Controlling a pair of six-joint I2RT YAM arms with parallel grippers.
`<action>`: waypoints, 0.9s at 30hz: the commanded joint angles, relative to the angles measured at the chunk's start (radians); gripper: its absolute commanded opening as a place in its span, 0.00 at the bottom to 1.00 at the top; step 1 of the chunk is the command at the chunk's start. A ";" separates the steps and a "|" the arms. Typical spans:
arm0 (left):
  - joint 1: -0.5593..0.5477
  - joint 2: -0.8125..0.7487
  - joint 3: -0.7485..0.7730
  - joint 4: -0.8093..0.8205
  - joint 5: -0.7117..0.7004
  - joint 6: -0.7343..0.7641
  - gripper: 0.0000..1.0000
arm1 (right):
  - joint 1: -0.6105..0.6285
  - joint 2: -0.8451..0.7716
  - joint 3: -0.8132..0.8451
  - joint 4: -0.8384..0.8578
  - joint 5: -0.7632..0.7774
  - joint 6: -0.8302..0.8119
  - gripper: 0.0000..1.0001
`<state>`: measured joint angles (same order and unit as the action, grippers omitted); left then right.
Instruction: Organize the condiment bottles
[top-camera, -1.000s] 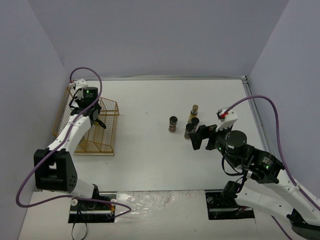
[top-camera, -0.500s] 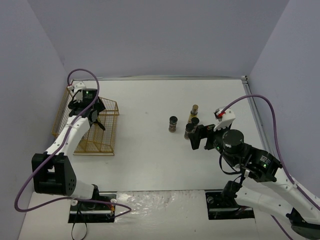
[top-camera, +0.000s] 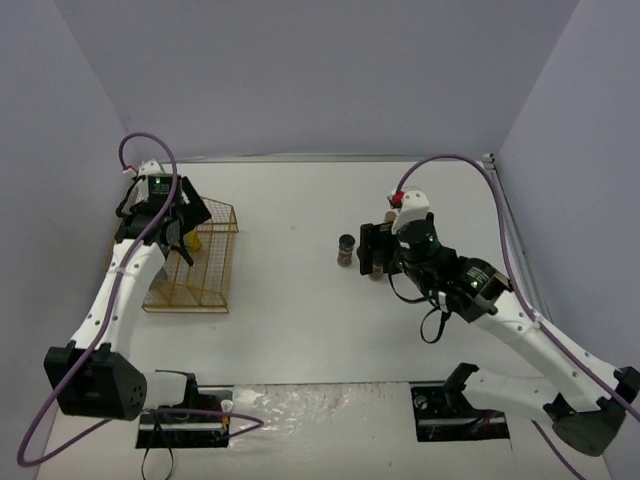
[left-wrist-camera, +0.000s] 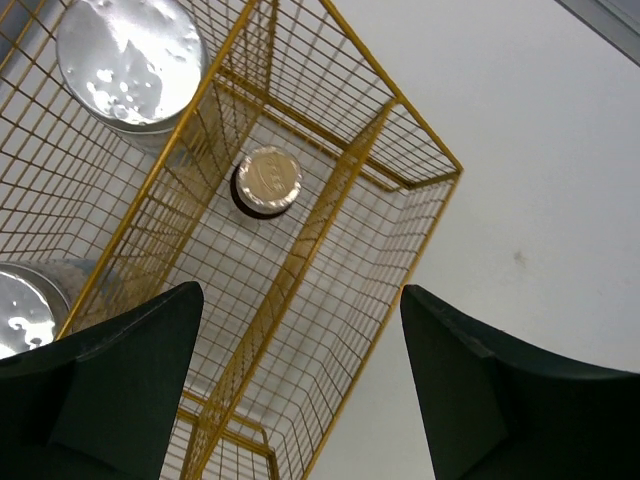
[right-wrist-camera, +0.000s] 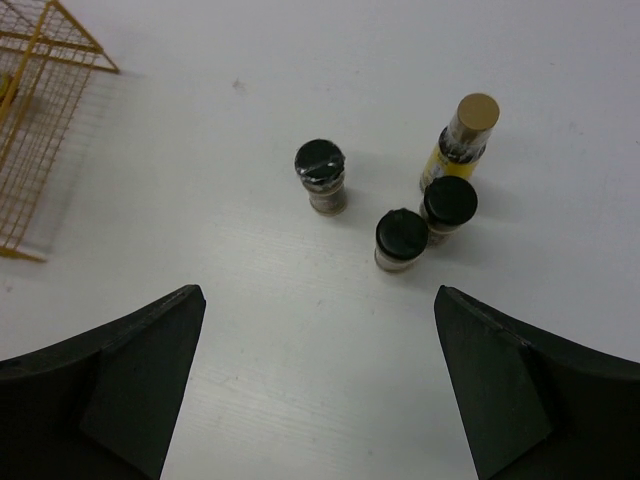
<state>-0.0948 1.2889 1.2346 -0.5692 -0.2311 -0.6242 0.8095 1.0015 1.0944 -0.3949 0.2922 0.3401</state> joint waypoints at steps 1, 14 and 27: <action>-0.016 -0.094 0.100 -0.071 0.183 0.062 0.78 | -0.161 0.153 0.095 0.064 -0.109 -0.042 0.95; -0.144 -0.320 0.066 -0.193 0.405 0.359 0.97 | -0.464 0.520 0.216 0.144 -0.191 -0.131 0.86; -0.148 -0.420 -0.039 -0.217 0.389 0.382 0.97 | -0.480 0.662 0.192 0.304 -0.225 -0.170 0.75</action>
<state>-0.2402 0.8439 1.1807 -0.8053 0.1570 -0.2677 0.3271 1.6595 1.2770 -0.2018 0.0762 0.2016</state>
